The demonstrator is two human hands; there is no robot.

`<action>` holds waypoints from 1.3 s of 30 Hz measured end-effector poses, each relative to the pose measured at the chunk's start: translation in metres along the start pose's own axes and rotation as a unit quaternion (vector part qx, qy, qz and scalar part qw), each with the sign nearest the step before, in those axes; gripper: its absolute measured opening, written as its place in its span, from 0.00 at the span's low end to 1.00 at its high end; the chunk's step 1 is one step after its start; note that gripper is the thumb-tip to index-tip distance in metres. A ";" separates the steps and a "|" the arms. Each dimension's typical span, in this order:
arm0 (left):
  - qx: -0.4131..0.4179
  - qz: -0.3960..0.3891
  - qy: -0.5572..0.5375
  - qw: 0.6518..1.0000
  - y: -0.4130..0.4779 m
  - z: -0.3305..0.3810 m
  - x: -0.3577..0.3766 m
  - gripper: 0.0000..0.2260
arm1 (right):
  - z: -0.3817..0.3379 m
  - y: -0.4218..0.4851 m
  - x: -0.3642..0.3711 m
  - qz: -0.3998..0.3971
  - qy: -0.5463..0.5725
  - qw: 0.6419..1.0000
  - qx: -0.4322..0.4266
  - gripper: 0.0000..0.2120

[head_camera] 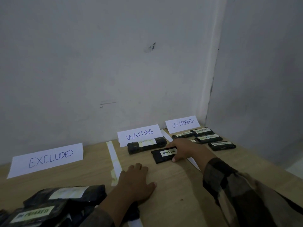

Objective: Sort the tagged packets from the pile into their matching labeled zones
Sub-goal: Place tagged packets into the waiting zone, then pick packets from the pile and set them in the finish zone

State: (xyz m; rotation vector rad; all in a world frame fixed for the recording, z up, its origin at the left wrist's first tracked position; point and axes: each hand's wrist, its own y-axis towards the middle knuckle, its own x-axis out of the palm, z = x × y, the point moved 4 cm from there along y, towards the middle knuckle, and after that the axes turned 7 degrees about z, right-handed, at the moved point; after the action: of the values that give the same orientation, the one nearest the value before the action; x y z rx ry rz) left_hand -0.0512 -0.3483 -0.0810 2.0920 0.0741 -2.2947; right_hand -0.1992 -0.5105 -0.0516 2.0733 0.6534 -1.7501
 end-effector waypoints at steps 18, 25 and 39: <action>0.049 0.048 -0.115 0.991 -0.065 -0.017 -0.066 0.27 | -0.081 -0.110 -0.021 0.104 0.081 0.985 -0.114 0.20; 0.156 0.044 -0.089 0.983 -0.151 -0.015 -0.068 0.21 | -0.136 -0.198 0.005 0.040 0.127 0.974 -0.186 0.18; 0.201 0.027 -0.100 0.974 -0.272 -0.001 -0.050 0.16 | -0.180 -0.312 0.044 -0.125 0.127 0.950 -0.255 0.26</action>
State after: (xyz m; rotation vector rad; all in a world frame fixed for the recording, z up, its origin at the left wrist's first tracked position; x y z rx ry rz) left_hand -0.0612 -0.0774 -0.0284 1.9635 -0.4852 -2.6491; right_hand -0.2175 -0.1478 -0.0541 1.9096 1.3375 -1.2474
